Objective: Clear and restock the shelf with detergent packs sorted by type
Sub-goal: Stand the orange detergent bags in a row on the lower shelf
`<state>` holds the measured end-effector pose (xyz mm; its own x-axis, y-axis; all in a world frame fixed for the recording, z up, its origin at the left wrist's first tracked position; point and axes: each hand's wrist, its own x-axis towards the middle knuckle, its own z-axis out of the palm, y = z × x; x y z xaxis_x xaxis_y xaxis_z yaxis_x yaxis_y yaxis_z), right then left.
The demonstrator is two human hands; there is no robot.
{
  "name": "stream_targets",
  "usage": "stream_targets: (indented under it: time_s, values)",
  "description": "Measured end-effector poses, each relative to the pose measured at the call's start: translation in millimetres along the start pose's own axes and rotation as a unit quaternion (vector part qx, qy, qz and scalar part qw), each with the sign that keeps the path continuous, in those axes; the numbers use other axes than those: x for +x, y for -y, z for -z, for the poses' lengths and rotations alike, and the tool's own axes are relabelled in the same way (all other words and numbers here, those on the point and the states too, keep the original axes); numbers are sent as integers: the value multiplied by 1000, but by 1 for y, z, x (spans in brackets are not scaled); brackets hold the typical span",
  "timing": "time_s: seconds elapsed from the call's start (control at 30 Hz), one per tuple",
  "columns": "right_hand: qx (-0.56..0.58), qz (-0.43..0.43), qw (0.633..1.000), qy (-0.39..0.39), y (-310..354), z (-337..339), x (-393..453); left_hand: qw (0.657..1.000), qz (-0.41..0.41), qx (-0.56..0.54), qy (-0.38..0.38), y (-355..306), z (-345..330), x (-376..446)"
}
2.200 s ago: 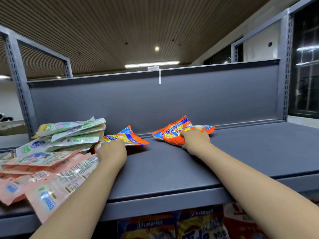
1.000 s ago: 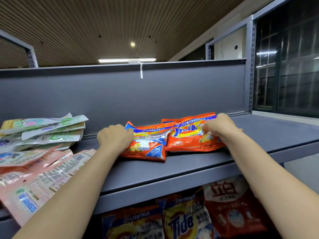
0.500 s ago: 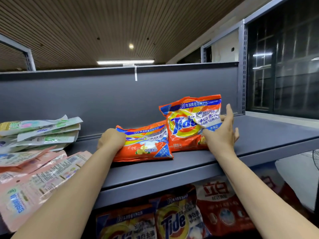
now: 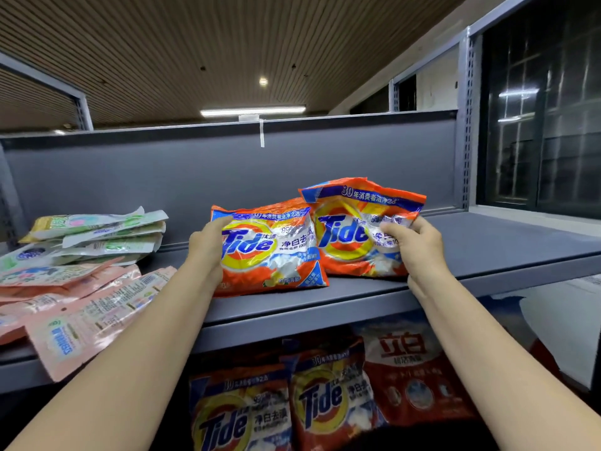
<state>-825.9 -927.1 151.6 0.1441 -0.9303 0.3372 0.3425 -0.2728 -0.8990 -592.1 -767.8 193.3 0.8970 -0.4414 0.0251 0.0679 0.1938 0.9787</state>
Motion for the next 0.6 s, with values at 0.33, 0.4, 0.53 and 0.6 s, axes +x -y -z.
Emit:
stream_targets:
  time_s: [0.33,0.4,0.53,0.6]
  values:
    - [-114,137,980,-87,8,8,-32,969,-231,42,-77,8,-2,-57]
    - [-135,172,966,-139,13,16,-45,927,-311,136,-162,11,-1,-75]
    - [-115,193,953,-205,16,39,-60,877,-391,136,-244,19,6,-113]
    - [-79,201,958,-191,14,51,-65,872,-410,124,-236,27,12,-128]
